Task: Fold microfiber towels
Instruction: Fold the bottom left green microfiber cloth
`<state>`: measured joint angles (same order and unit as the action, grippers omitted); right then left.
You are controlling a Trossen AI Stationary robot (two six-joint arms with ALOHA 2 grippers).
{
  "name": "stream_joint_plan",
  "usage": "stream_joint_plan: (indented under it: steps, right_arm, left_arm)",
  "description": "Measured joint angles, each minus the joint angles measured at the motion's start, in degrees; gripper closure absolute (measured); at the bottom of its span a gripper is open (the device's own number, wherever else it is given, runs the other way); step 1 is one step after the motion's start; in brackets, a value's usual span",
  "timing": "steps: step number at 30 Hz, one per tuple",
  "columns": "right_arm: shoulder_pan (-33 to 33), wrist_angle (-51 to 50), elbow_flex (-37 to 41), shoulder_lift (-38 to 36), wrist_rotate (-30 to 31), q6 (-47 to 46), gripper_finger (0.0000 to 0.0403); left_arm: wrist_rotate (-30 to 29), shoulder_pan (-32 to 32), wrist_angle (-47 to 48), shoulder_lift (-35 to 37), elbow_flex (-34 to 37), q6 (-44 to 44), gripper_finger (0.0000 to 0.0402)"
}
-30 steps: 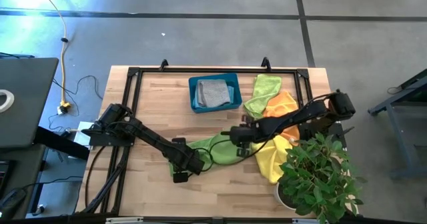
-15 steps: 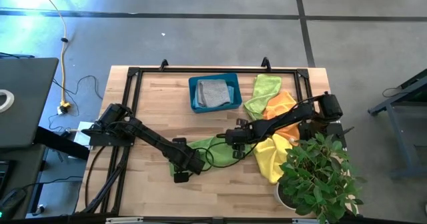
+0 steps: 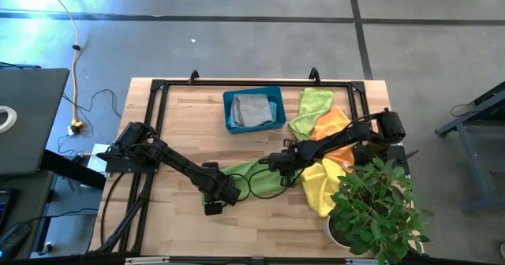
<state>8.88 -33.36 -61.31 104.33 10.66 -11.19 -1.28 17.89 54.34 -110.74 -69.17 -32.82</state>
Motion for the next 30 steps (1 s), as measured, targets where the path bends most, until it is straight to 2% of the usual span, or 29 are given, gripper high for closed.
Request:
stream_joint_plan:
  steps: [8,18,30]
  right_arm:
    - [0.27,-6.96,-6.96,0.02,1.31,0.42,0.0254]
    - [3.77,-5.63,-2.43,0.01,0.79,-6.07,0.0254]
    - [6.42,-11.62,-2.26,0.00,-1.01,-10.46,0.0254]
  left_arm:
    - [0.50,0.00,-0.04,-0.04,0.02,-2.26,0.0287]
    - [2.67,0.13,0.03,-0.13,0.02,-6.54,0.0287]
    - [2.87,-0.24,0.01,-0.17,0.04,-7.54,0.0287]
